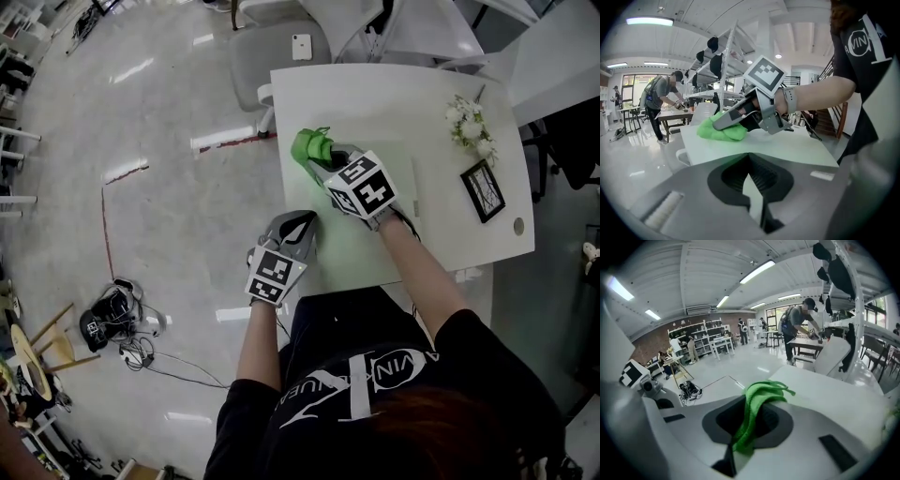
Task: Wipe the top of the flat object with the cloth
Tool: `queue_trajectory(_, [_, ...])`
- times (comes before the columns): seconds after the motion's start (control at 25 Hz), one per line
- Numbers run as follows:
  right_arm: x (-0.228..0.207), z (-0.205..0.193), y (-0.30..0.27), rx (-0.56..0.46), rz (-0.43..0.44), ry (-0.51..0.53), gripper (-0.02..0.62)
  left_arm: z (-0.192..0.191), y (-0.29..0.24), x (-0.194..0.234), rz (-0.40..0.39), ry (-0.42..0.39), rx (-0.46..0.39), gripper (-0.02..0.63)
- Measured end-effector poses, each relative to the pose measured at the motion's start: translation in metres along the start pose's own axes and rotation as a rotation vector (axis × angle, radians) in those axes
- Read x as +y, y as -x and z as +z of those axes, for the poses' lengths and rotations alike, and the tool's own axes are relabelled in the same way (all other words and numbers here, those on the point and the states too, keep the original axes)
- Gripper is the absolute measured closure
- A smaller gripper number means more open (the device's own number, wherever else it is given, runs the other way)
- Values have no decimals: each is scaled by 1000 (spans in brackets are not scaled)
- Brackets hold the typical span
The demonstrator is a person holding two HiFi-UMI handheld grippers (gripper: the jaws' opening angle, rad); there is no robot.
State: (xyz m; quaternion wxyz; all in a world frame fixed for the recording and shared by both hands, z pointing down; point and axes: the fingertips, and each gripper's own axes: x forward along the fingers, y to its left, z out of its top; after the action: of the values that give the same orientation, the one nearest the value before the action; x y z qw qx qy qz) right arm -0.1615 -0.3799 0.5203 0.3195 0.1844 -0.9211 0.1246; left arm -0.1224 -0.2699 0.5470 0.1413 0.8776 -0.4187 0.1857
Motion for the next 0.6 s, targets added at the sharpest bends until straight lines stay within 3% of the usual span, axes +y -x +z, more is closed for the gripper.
queue_trajectory(0.6, [-63, -40, 52, 9, -181, -131, 549, -1, -4, 2, -18, 9, 48, 597])
